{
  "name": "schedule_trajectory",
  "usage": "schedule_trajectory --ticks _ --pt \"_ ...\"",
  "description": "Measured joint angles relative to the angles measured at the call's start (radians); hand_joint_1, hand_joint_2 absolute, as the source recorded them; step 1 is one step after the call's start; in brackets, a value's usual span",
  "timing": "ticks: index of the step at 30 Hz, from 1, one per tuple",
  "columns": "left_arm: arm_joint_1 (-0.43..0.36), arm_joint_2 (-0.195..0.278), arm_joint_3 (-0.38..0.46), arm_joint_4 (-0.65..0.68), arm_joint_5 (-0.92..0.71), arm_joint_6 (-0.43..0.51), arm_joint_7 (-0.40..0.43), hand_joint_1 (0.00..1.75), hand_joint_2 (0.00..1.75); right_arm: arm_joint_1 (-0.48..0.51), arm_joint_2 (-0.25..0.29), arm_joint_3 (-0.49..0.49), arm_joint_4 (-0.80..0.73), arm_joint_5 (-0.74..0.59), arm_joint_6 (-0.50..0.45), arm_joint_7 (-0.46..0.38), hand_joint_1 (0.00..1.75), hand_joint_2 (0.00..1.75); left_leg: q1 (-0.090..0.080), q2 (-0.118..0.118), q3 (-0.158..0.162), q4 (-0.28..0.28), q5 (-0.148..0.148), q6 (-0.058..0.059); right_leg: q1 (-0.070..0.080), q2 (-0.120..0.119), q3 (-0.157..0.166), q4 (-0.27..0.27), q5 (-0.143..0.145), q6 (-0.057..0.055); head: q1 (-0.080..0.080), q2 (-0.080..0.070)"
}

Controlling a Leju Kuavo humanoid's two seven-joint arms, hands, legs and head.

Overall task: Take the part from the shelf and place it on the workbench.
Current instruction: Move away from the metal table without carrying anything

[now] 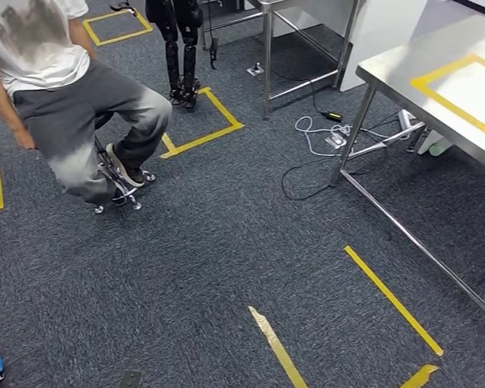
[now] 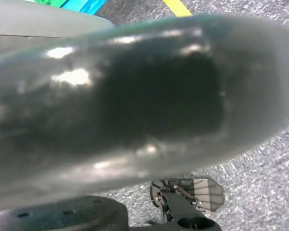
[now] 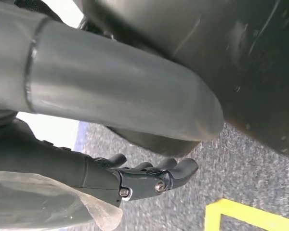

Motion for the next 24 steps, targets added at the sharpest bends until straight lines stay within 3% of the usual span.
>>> schedule_trajectory --ticks 1,3,5,6,7,8,9,11,13,15,16,18,20,22,23,24 --pt "0.002 0.0 0.0 0.0 0.0 0.0 0.001 0.0 0.0 -0.002 0.0 0.006 0.0 0.007 0.004 0.001 0.0 0.0 0.001 -0.012 0.001 -0.002 0.001 0.006 -0.002 0.007 0.003 0.003 -0.007 0.006 0.001 0.0" --pt "0.002 0.002 0.0 0.0 0.001 0.0 0.009 0.0 0.0 -0.005 0.0 0.016 0.0 0.018 0.008 0.001 0.0 0.0 0.004 -0.036 0.002 -0.007 0.006 0.019 -0.005 0.059 -0.02 0.059 -0.045 0.014 0.005 0.0" --pt "-0.002 0.002 0.0 0.0 -0.001 -0.002 0.036 0.0 0.0 -0.003 0.0 0.025 0.001 0.029 0.005 -0.004 0.0 0.0 0.003 -0.06 0.0 -0.008 0.007 0.028 -0.005 0.116 -0.087 0.189 -0.105 0.015 0.009 0.0" --pt "-0.002 0.003 0.0 0.0 -0.004 -0.006 0.054 0.0 0.0 -0.002 0.0 0.029 0.001 0.035 0.001 -0.01 0.0 0.0 0.0 -0.074 -0.001 -0.008 0.007 0.031 -0.004 0.126 -0.122 0.252 -0.125 0.013 0.01 0.0" --pt "-0.001 0.004 0.0 0.0 -0.007 -0.01 0.07 0.0 0.0 -0.001 0.0 0.034 0.001 0.041 -0.001 -0.015 0.0 0.0 -0.002 -0.087 0.0 -0.008 0.007 0.033 -0.003 0.13 -0.147 0.289 -0.127 0.009 0.009 0.0" --pt "0.001 0.004 0.0 0.0 -0.01 -0.015 0.083 0.0 0.0 -0.001 0.0 0.039 0.002 0.047 -0.002 -0.018 0.0 0.0 -0.005 -0.102 0.001 -0.008 0.007 0.033 -0.001 0.134 -0.155 0.289 -0.11 0.003 0.009 0.0" --pt "0.002 0.005 0.0 0.0 -0.011 -0.018 0.091 0.0 0.0 -0.002 0.0 0.043 0.002 0.051 -0.002 -0.02 0.0 0.0 -0.006 -0.117 0.003 -0.008 0.007 0.033 0.003 0.14 -0.143 0.248 -0.073 -0.005 0.009 0.0" --pt "0.002 0.004 0.0 0.0 -0.011 -0.02 0.098 0.0 0.0 -0.002 0.001 0.049 0.002 0.057 -0.002 -0.02 0.0 0.0 -0.007 -0.146 0.005 -0.008 0.007 0.033 0.01 0.182 -0.09 0.114 0.009 -0.025 0.008 0.0" --pt "0.001 0.001 0.0 0.0 -0.012 -0.021 0.101 0.0 0.0 0.001 0.001 0.053 0.003 0.06 -0.003 -0.02 0.0 0.0 -0.004 -0.172 0.001 -0.007 0.009 0.028 0.014 0.222 -0.049 0.027 0.039 -0.041 0.01 0.0" --pt "0.003 0.001 0.0 0.0 -0.012 -0.021 0.103 0.0 0.0 0.0 0.001 0.059 0.003 0.061 -0.003 -0.019 0.0 0.0 0.001 -0.193 -0.006 -0.011 0.016 0.017 0.015 0.216 -0.033 0.003 0.036 -0.048 0.011 0.0" --pt "0.005 0.001 0.0 0.0 -0.012 -0.022 0.104 0.0 0.0 0.0 0.002 0.061 0.003 0.062 -0.003 -0.019 0.0 0.0 0.001 -0.19 -0.007 -0.011 0.016 0.013 0.013 0.203 -0.026 -0.011 0.04 -0.048 0.01 0.0" --pt "0.005 0.003 0.0 0.0 -0.012 -0.021 0.105 0.0 0.0 0.001 0.005 0.064 0.003 0.062 -0.003 -0.02 0.0 0.0 -0.002 -0.146 -0.023 0.024 -0.01 0.004 0.007 0.174 -0.01 -0.039 0.049 -0.046 0.007 0.0" --pt "0.001 0.005 0.0 0.0 -0.012 -0.021 0.106 0.0 0.0 0.004 0.008 0.064 0.003 0.062 -0.003 -0.02 0.0 0.0 0.002 -0.093 -0.075 0.135 -0.069 -0.009 0.004 0.139 0.0 -0.051 0.05 -0.047 0.003 0.0" --pt "0.001 0.005 0.0 0.0 -0.012 -0.021 0.106 0.0 0.0 0.005 0.008 0.064 0.003 0.062 -0.003 -0.02 0.0 0.0 0.015 -0.077 -0.125 0.238 -0.105 -0.025 0.002 0.104 0.003 -0.051 0.045 -0.044 0.003 0.0" --pt "0.003 0.006 0.0 0.0 -0.012 -0.021 0.106 0.0 0.0 0.005 0.008 0.064 0.003 0.062 -0.003 -0.019 0.0 0.0 0.023 -0.073 -0.127 0.243 -0.096 -0.034 -0.001 0.09 0.005 -0.049 0.042 -0.04 0.003 0.0" --pt "0.005 0.006 0.0 0.0 -0.012 -0.02 0.105 0.0 0.0 0.005 0.008 0.064 0.003 0.062 -0.003 -0.019 0.0 0.0 0.03 -0.066 -0.11 0.21 -0.069 -0.042 -0.004 0.076 0.007 -0.047 0.038 -0.034 0.003 0.0"
